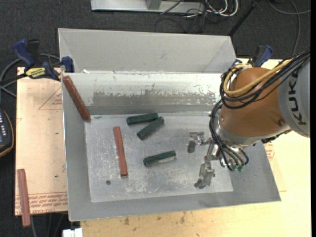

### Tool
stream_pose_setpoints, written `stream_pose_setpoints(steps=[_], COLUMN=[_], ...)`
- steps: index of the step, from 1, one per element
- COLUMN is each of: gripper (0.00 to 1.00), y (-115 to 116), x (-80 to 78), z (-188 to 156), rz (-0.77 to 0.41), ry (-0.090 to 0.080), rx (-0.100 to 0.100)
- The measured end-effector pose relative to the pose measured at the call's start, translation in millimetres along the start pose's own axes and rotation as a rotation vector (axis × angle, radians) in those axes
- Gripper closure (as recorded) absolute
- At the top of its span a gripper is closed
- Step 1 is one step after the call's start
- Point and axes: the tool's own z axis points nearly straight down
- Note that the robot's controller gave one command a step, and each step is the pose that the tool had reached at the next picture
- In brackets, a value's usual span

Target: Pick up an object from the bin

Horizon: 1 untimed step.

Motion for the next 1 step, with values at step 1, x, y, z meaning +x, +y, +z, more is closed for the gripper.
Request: stream_pose_setpoints(steps=[1], gripper=[0.00], y=[54.4], x=[-60.5], z=[133.9], rz=[-0.054], ry=[-0.005], rx=[-0.001])
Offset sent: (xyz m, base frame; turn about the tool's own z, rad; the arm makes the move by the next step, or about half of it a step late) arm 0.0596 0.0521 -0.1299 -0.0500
